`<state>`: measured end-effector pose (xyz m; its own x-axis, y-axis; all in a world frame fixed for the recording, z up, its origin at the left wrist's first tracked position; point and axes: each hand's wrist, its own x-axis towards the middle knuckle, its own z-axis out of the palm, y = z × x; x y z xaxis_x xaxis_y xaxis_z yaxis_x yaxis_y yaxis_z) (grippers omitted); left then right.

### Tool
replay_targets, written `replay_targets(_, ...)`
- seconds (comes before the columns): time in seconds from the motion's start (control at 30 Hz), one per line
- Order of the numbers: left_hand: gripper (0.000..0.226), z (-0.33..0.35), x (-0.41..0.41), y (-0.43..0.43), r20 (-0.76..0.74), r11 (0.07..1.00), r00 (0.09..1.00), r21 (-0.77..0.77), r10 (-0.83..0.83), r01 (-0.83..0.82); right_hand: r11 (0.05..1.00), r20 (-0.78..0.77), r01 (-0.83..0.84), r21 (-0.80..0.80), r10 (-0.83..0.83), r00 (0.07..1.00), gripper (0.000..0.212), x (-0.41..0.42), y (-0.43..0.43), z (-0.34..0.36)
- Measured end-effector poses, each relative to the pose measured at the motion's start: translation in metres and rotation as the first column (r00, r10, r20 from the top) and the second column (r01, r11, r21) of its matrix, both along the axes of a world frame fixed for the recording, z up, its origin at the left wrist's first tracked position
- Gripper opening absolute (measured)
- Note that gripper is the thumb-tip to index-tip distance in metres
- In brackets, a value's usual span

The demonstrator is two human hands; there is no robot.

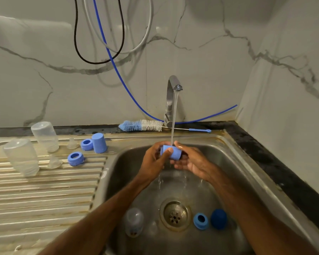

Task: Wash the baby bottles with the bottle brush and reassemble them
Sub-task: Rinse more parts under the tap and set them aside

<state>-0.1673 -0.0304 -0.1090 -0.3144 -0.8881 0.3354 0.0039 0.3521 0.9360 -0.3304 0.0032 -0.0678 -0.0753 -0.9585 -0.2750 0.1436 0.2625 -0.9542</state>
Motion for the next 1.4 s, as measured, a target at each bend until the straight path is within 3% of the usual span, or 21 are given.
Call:
replay_targets(0.13,0.04,0.002,0.003,-0.003,-0.013,1.0,1.0,0.016,0.022,-0.022,0.998,-0.007,-0.007,-0.068,0.006,1.0,0.037,0.001,-0.001,0.001)
replay_targets(0.3,0.028,0.004,0.001,-0.002,-0.007,0.999,1.0,-0.024,0.024,-0.025,0.998,-0.199,-0.011,0.059,0.023,0.98,0.059,0.001,0.003,0.001)
replay_targets(0.47,0.038,0.006,0.004,-0.001,-0.025,1.0,1.0,0.001,-0.002,0.002,0.997,0.023,-0.019,-0.075,0.02,1.0,0.039,0.001,0.001,0.002)
replay_targets(0.53,0.04,0.005,0.003,-0.003,-0.005,1.0,1.0,-0.013,0.012,-0.012,0.999,0.052,-0.008,-0.04,0.01,0.999,0.034,0.004,0.0,0.002)
replay_targets(0.67,0.045,0.003,-0.003,-0.001,0.069,0.996,0.997,-0.081,0.032,-0.027,0.987,0.134,-0.056,0.152,0.036,0.99,0.053,0.008,0.001,-0.007)
replay_targets(0.73,0.047,0.004,-0.003,0.001,0.146,0.989,0.989,-0.147,0.034,-0.012,0.981,0.17,-0.069,0.183,0.038,0.985,0.051,0.009,0.0,-0.014)
replay_targets(0.87,0.04,0.004,-0.001,0.004,0.197,0.975,0.979,-0.221,0.053,-0.009,0.978,0.21,-0.093,0.186,0.052,0.976,0.044,0.007,0.004,-0.014)
replay_targets(0.97,0.047,0.001,0.006,-0.003,0.238,0.96,0.956,-0.259,0.169,-0.106,0.995,0.272,0.026,0.095,-0.051,0.961,0.035,-0.001,-0.002,-0.01)
replay_targets(1.03,0.045,-0.001,0.012,-0.008,0.307,0.949,0.926,-0.286,0.22,-0.131,0.997,0.182,0.073,-0.01,-0.07,0.981,0.041,-0.006,-0.005,-0.008)
replay_targets(1.13,0.039,-0.005,0.015,-0.011,0.393,0.967,0.9,-0.236,0.189,-0.101,0.991,-0.197,0.068,-0.118,-0.09,0.976,0.04,0.001,-0.001,-0.008)
replay_targets(1.2,0.039,-0.009,0.016,-0.012,0.456,0.981,0.876,-0.173,0.16,-0.089,0.98,-0.476,0.019,-0.196,-0.112,0.872,0.045,0.009,0.0,-0.014)
replay_targets(1.27,0.039,-0.011,0.017,-0.013,0.55,0.991,0.827,-0.115,0.116,-0.062,0.959,-0.695,-0.074,-0.274,-0.144,0.704,0.053,0.016,-0.001,-0.021)
replay_targets(1.3,0.038,-0.012,0.017,-0.013,0.594,0.993,0.798,-0.104,0.103,-0.05,0.947,-0.742,-0.104,-0.303,-0.166,0.65,0.056,0.018,-0.003,-0.022)
replay_targets(1.4,0.034,-0.012,0.018,-0.015,0.615,0.993,0.781,-0.104,0.112,-0.061,0.925,-0.705,-0.065,-0.374,-0.239,0.667,0.061,0.022,0.001,-0.012)
